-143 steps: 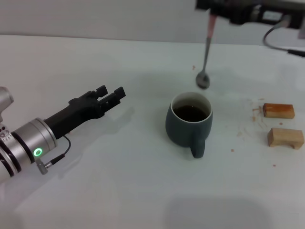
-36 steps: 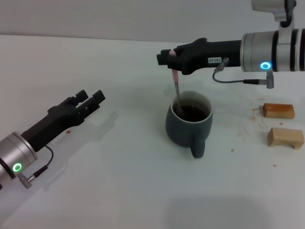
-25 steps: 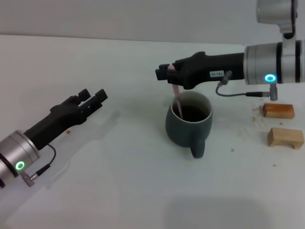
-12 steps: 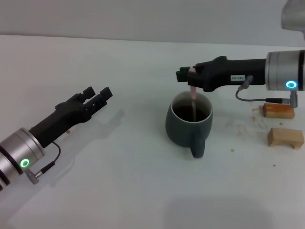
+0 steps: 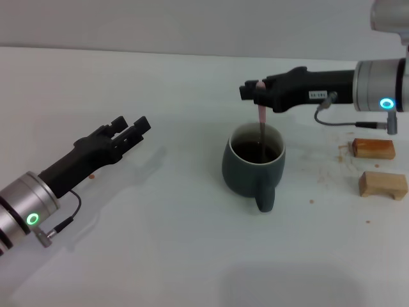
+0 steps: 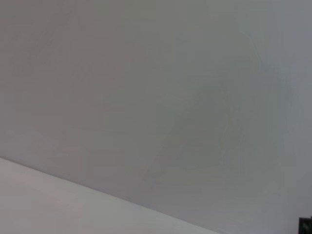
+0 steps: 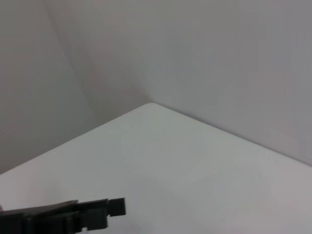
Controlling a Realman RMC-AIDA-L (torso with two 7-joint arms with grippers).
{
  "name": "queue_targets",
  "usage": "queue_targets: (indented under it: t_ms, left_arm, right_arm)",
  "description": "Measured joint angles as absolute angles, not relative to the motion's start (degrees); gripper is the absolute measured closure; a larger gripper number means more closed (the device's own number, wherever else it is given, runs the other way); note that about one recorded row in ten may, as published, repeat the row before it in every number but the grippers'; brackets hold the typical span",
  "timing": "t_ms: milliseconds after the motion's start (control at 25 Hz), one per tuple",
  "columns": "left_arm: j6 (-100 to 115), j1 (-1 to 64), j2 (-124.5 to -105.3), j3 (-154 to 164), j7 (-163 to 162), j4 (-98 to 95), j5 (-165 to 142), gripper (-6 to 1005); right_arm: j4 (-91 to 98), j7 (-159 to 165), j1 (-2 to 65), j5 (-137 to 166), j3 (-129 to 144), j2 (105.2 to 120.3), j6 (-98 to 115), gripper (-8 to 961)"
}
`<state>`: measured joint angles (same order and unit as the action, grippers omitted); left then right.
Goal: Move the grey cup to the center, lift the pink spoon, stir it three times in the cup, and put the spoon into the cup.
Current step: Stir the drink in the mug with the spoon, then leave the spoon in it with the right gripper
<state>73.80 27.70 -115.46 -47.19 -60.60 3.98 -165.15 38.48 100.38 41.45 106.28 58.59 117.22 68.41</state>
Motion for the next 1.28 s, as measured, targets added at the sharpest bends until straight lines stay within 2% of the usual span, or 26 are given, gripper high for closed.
queue_targets:
  t_ms: [760, 1280]
  left_arm:
    - [74.45, 26.48, -115.01, -48.71, -60.42, 3.87, -165.15, 277]
    - [74.11, 27.26, -114.4, -48.78, -60.24, 3.86, -165.16, 277]
  right_arm:
    - [36.35, 100.38, 47.17, 108.62, 61.63, 118.4, 64.36, 857]
    - [36.12, 100.4, 45.95, 108.05, 63.03, 118.68, 66.26, 850]
